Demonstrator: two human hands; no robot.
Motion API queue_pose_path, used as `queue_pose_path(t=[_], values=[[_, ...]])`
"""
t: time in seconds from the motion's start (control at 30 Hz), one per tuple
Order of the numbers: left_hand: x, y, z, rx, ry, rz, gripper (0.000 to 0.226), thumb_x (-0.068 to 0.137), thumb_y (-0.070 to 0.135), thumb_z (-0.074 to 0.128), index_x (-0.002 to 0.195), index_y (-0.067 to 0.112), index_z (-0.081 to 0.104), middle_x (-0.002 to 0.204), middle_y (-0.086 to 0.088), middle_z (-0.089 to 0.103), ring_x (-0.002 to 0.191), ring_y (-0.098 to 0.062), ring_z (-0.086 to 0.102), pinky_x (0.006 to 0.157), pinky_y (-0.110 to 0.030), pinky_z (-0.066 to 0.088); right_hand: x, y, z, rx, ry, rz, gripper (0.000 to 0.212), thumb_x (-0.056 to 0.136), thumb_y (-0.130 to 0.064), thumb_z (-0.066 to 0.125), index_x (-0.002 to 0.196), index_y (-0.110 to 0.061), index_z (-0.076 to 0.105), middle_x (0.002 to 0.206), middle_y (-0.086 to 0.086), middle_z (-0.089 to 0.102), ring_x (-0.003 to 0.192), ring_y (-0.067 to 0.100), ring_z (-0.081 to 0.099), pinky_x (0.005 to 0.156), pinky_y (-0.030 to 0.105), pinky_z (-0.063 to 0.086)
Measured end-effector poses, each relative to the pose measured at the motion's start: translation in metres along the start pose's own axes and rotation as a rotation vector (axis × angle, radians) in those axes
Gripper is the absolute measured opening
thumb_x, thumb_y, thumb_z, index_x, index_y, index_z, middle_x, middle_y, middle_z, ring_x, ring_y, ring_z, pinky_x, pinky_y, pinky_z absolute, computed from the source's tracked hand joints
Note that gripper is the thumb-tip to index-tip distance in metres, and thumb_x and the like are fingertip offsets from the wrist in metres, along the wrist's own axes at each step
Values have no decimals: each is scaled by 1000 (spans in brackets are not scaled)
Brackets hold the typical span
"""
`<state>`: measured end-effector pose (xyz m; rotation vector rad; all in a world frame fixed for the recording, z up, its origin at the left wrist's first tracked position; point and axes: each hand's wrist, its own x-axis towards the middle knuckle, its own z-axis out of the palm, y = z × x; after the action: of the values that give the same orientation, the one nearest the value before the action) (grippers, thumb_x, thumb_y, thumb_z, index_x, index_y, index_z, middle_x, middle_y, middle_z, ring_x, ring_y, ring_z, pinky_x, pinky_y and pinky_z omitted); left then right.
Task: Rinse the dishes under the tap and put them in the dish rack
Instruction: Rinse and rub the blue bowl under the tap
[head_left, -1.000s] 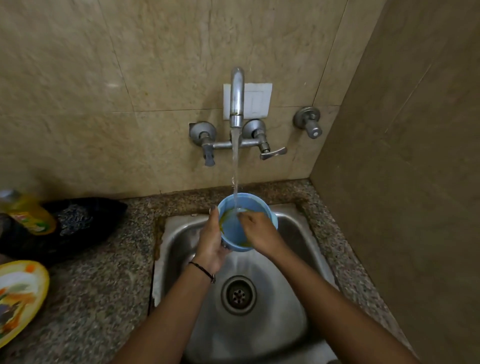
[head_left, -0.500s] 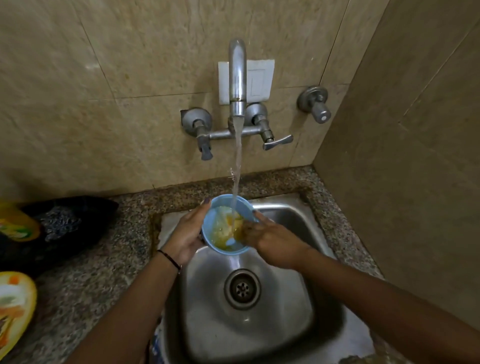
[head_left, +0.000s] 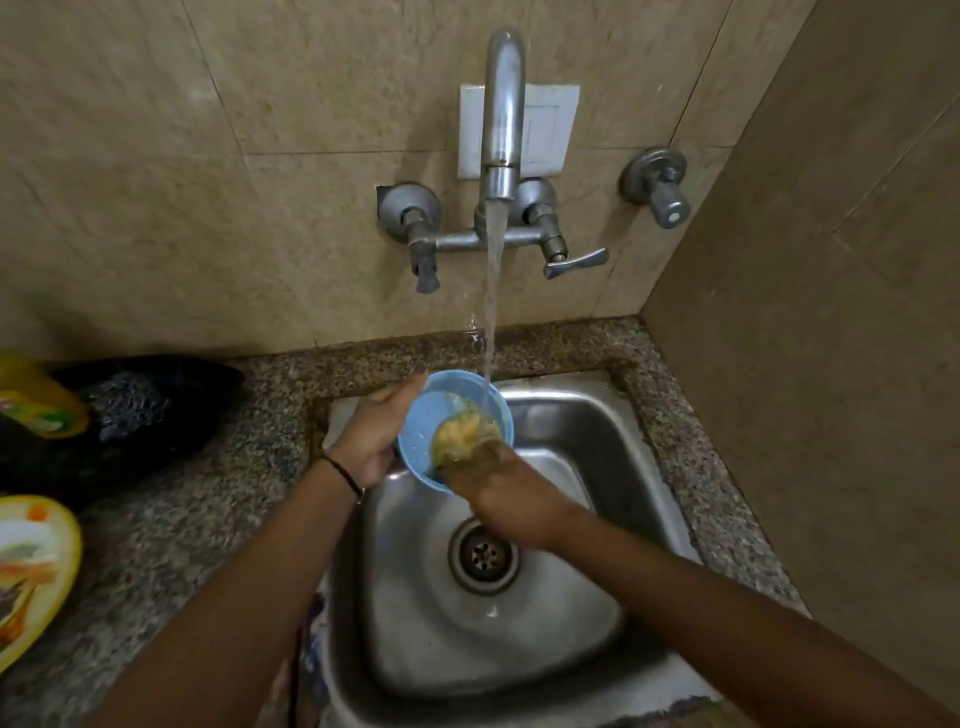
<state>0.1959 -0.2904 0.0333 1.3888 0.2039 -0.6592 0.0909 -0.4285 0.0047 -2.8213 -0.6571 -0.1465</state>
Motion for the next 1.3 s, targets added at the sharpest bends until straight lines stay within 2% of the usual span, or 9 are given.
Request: queue_pose_path(t=[0.13, 0.3, 0.5, 0.67, 0.8, 0.97, 1.07, 1.2, 1.3], values=[[-6, -4, 1, -152, -71, 113, 42, 81, 38, 67, 116, 14, 67, 107, -12, 72, 87, -21, 72, 75, -38, 59, -6, 25, -2, -157, 97, 10, 24, 73, -7, 61, 92, -18, 69, 88, 2, 71, 87, 23, 65, 89, 32, 44], [-30, -59, 25, -381, 8, 177, 44, 82, 25, 71, 122, 13, 57, 115, -13, 69, 108, -33, 64, 82, -36, 55, 5, -33, 11, 136, 391, 330, 15, 77, -10, 54, 82, -16, 66, 71, 1, 67, 66, 19, 61, 65, 27, 44], [-34, -60, 22, -226, 119, 143, 29, 88, 19, 64, 116, 11, 65, 108, -13, 72, 95, -27, 70, 78, -36, 57, 7, -68, 17, 564, 457, 508, 37, 83, -3, 49, 116, -9, 61, 106, 8, 68, 98, 16, 60, 88, 32, 48], [-24, -41, 0, -59, 71, 115, 27, 86, 25, 66, 113, 21, 68, 103, -10, 73, 84, -25, 70, 69, -43, 58, -22, 17, 5, -95, 163, 3, 47, 79, -7, 42, 121, -8, 62, 121, 14, 64, 114, 26, 57, 108, 37, 34], [-23, -42, 6, -122, 85, 113, 28, 86, 24, 66, 114, 20, 68, 102, -9, 73, 87, -25, 70, 68, -42, 58, -16, 29, 4, -475, -50, 265, 52, 66, -6, 77, 117, -7, 66, 123, 14, 64, 121, 29, 56, 107, 47, 32], [-25, -60, 19, -199, 167, 103, 32, 82, 32, 72, 111, 20, 71, 102, -3, 75, 94, -20, 72, 84, -40, 57, 21, -63, -4, 625, 64, 666, 42, 82, -4, 57, 124, -9, 53, 112, 14, 65, 104, 29, 62, 90, 43, 52], [-27, -58, 11, -189, 186, 79, 38, 78, 40, 73, 110, 20, 72, 103, -4, 75, 98, -23, 71, 88, -43, 56, 21, -68, -5, 842, 103, 625, 52, 83, -3, 50, 134, -13, 48, 127, 9, 61, 117, 23, 56, 101, 38, 45], [-22, -39, -17, -25, 140, -25, 45, 73, 51, 73, 112, 29, 70, 108, -4, 73, 97, -27, 70, 80, -59, 55, -13, -15, 7, 137, -16, 123, 36, 82, -6, 52, 116, -11, 65, 117, 10, 66, 111, 28, 60, 99, 38, 43], [-25, -34, -18, -66, 26, -55, 75, 61, 70, 71, 124, 31, 62, 116, -2, 70, 103, -26, 68, 72, -53, 59, -15, 4, 1, -165, -50, 123, 29, 76, -11, 47, 92, -17, 70, 83, 3, 71, 81, 22, 68, 83, 29, 45]])
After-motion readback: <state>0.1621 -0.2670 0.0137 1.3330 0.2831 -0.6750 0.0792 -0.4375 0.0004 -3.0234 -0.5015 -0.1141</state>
